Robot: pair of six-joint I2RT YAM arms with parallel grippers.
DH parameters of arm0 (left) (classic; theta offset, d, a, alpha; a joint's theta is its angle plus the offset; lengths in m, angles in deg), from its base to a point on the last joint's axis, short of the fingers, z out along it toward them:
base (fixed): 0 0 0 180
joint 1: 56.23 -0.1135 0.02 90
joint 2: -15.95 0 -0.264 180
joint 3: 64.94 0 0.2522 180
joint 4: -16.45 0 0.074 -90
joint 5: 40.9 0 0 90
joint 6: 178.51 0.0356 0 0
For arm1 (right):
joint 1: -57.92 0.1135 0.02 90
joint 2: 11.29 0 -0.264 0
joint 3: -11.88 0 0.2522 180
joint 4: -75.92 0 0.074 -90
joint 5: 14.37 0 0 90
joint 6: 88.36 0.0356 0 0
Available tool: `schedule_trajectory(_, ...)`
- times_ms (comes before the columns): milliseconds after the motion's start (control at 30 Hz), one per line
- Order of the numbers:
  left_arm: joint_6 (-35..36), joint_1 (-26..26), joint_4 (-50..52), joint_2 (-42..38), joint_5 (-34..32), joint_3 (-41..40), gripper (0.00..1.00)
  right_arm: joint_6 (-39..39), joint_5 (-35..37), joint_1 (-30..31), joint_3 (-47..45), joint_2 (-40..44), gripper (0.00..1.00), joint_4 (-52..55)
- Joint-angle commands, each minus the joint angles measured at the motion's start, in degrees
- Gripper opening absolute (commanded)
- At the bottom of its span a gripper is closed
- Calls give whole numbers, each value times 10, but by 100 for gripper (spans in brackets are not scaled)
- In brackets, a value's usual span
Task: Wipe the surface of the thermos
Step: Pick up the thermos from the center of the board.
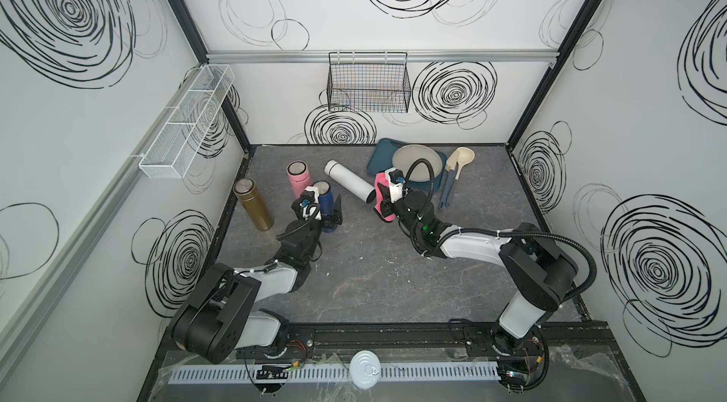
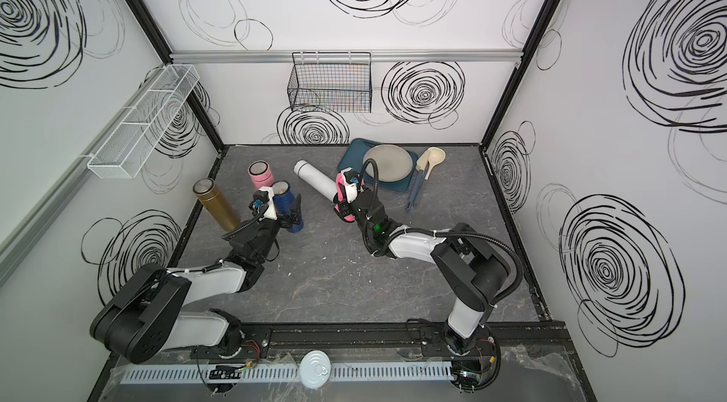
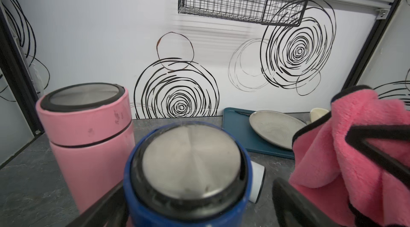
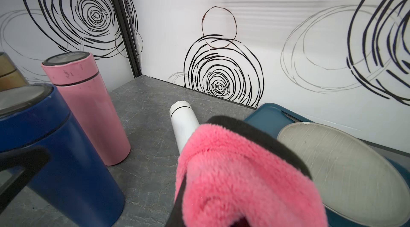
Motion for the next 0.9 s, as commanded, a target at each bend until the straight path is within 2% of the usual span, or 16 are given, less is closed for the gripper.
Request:
schedule_trajectory(0,12,-11,-54,14,-22,32,100,13,0,-4,-8,32,0,-2)
schedule_trajectory(433,1,-28,-49,60,25,65,93,38,20,-7,-31,69,0,15)
schedule_trajectory(733,-1,-40,-43,83,61,89,77,47,23,-7,-63,105,0,13)
schedule_trajectory(867,-2,-42,-48,94,71,92,80,55,28,-7,-76,123,0,15)
